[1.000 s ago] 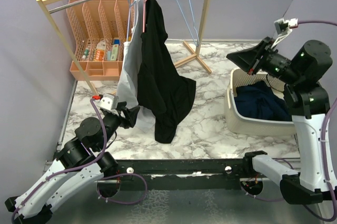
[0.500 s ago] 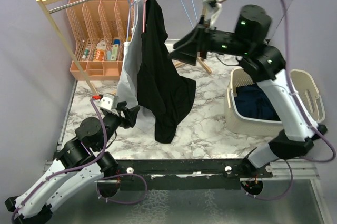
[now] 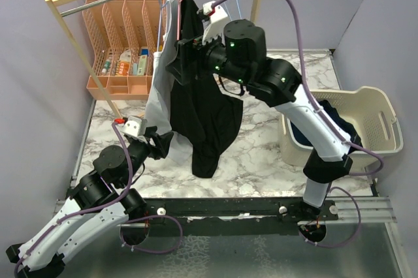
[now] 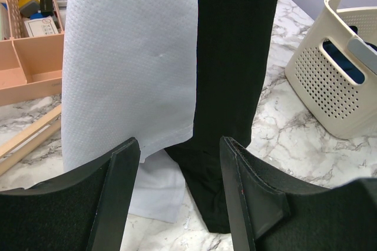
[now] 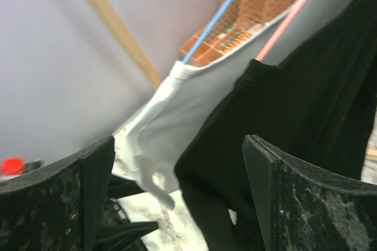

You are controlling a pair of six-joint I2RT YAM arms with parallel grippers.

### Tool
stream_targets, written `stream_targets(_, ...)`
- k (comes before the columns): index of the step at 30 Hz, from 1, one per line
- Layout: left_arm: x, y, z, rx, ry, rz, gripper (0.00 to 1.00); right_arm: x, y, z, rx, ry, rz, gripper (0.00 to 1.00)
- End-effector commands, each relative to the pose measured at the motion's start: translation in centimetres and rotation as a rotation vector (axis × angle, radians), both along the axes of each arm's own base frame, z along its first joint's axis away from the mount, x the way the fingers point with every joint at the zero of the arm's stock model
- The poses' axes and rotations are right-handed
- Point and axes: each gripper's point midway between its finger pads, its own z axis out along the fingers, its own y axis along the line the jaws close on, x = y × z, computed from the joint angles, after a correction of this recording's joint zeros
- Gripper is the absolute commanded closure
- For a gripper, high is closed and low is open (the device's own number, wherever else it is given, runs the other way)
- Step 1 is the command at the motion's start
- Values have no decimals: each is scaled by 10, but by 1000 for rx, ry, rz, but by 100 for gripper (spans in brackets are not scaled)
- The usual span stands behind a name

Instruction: Remove the t-shirt from the hanger

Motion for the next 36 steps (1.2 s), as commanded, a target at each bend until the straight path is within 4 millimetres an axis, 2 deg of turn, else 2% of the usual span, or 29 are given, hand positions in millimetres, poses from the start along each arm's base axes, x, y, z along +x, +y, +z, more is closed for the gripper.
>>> stream_targets(1,-2,4,13,-26,-20,7,41,35,-8,-20,-91,-49,-258,15)
stream_targets(9,-1,4,12,-21,-18,9,41,49,8,-44,-132,-44,-303,27)
stream_targets(12,-2,4,13,-22,-19,8,41,55,9,-53,-147,-37,-335,35)
stream_targets(17,-1,4,12,-20,-18,9,41,68,-20,-56,-194,-45,-495,56)
stream_targets(19,-1,4,12,-20,-17,9,41,70,-36,-54,-206,-52,-556,60)
stream_targets(22,-1,3,11,-18,-15,10,41,69,-56,-48,-209,-65,-604,61)
stream_targets(26,0,3,11,-13,-14,11,41,68,-67,-42,-196,-80,-592,61)
stream_targets(36,-1,4,11,-15,-15,13,41,89,-57,-46,-185,-91,-494,62)
